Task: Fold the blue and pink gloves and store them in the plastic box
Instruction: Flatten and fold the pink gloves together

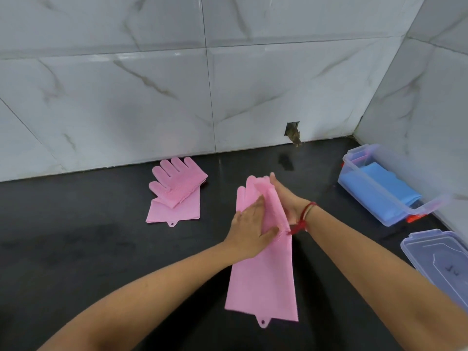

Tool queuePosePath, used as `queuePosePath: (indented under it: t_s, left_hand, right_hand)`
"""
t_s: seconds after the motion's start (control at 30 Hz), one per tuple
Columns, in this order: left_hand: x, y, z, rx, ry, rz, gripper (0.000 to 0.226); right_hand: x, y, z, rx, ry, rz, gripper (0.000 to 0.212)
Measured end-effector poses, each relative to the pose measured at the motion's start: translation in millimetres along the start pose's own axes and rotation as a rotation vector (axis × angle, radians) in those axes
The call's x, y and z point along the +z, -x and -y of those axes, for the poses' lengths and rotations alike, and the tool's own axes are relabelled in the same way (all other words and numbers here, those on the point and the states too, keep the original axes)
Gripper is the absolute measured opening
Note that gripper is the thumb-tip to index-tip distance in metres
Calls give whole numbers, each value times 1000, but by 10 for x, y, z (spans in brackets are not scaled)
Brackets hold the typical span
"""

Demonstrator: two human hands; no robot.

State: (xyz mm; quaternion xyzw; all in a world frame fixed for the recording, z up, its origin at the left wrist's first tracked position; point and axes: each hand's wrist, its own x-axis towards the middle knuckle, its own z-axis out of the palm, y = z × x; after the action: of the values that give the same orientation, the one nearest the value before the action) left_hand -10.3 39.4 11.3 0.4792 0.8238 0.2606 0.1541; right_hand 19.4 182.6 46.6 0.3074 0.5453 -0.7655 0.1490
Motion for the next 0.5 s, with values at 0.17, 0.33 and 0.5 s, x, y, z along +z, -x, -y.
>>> queuePosePath:
  t_s: [0.17,0.33,0.5]
  left_hand:
    - [233,-65,58,-62,-415,121,79]
    - [279,-76,-58,-68,-535,98,83]
    - [262,104,-196,-67,-509,131,89]
  right_hand:
    - [-124,21,215,-91,68,-164,86]
    - [-369,123,68,-213,309,-417,77]
    - [-533,265,-262,-161,519,-428,34]
